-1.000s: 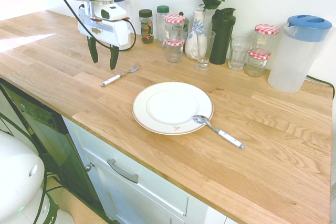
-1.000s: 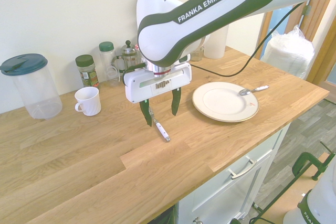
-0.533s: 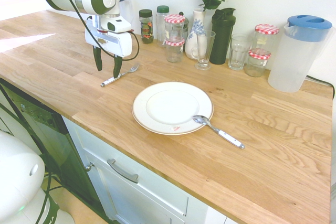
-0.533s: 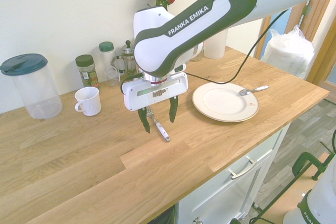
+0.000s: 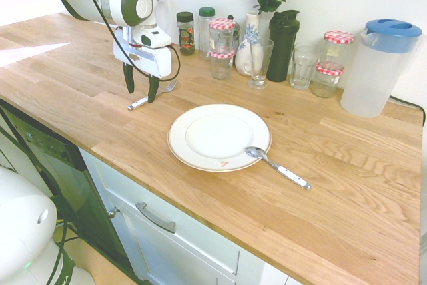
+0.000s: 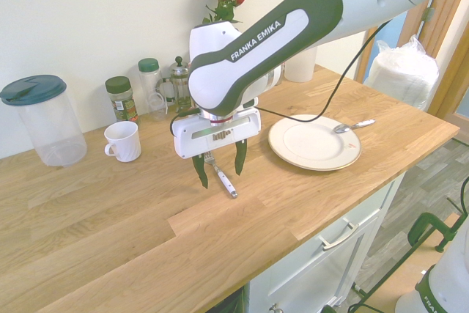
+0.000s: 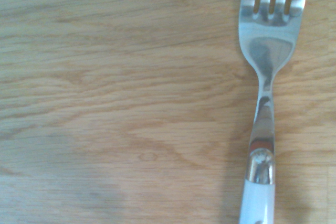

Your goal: Put the fork into the plate

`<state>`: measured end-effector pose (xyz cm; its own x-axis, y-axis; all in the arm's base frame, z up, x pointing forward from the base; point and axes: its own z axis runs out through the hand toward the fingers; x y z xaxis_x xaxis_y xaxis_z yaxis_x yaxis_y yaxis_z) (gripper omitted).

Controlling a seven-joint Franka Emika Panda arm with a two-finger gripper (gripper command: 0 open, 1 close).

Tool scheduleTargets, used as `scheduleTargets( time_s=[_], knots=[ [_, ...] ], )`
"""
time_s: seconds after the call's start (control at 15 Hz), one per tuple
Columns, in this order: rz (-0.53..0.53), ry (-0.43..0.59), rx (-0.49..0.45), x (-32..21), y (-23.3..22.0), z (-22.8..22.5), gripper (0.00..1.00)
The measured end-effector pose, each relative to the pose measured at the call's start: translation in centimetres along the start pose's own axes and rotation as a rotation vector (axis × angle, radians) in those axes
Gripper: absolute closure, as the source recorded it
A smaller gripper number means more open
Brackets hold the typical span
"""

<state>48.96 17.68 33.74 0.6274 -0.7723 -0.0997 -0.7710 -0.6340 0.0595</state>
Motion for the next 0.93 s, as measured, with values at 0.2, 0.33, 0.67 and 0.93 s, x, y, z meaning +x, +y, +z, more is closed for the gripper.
scheduleTargets(
  time_s=[0.2,0.33,0.67,0.93],
  knots=[
    [0.001,-0.006,0.003,0.31,-0.16,0.68,1.0],
    [0.002,-0.006,0.008,0.51,-0.09,0.81,1.0],
    [0.001,-0.006,0.012,0.78,-0.01,0.8,1.0],
    [-0.001,-0.006,0.015,0.78,-0.04,0.79,1.0]
  ],
)
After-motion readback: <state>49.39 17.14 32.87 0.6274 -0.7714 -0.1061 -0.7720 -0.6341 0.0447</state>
